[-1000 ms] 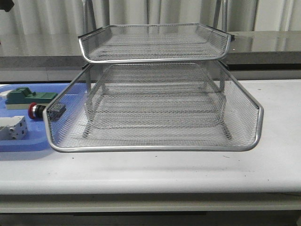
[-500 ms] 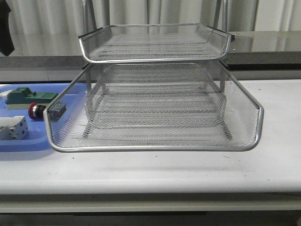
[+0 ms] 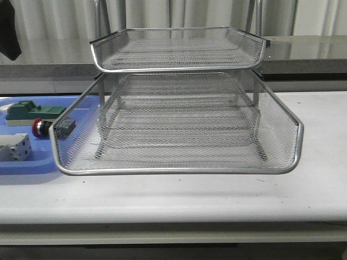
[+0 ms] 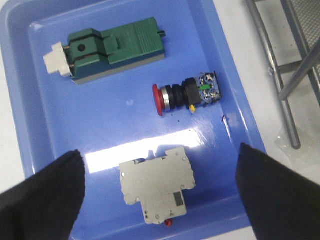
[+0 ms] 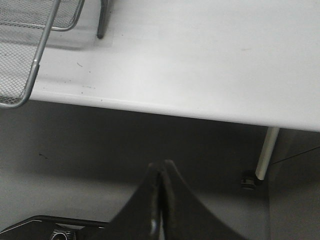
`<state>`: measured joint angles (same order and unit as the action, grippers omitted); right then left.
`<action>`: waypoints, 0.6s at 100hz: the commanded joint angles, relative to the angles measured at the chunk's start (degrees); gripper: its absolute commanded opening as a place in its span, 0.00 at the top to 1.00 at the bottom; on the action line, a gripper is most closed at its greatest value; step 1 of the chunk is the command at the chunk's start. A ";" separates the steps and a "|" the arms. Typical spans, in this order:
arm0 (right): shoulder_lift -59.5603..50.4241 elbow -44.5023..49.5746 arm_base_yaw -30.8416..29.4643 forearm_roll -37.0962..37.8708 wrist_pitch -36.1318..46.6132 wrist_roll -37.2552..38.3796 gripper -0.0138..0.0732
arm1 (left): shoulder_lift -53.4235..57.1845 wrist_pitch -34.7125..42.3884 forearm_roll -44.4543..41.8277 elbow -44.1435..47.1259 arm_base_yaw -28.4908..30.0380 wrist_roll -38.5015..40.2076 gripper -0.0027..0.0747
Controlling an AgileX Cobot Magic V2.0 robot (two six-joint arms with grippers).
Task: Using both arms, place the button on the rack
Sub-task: 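Lower the left gripper onto the red push button and close it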
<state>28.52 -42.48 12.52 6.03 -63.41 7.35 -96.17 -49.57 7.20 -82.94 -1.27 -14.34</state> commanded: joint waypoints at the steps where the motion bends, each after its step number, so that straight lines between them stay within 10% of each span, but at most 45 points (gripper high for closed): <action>1: 0.26 -1.86 -0.16 1.22 3.03 -0.03 0.92 | 1.73 4.08 0.32 -2.46 -0.15 -2.47 0.19; 60: 0.26 -1.63 -0.16 1.22 2.75 -0.03 0.92 | -19.38 -9.12 2.86 -25.02 -1.03 -27.23 0.19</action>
<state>28.52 -42.48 12.52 6.03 -63.51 7.35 -116.48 -59.35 8.46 -103.81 -1.49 -37.86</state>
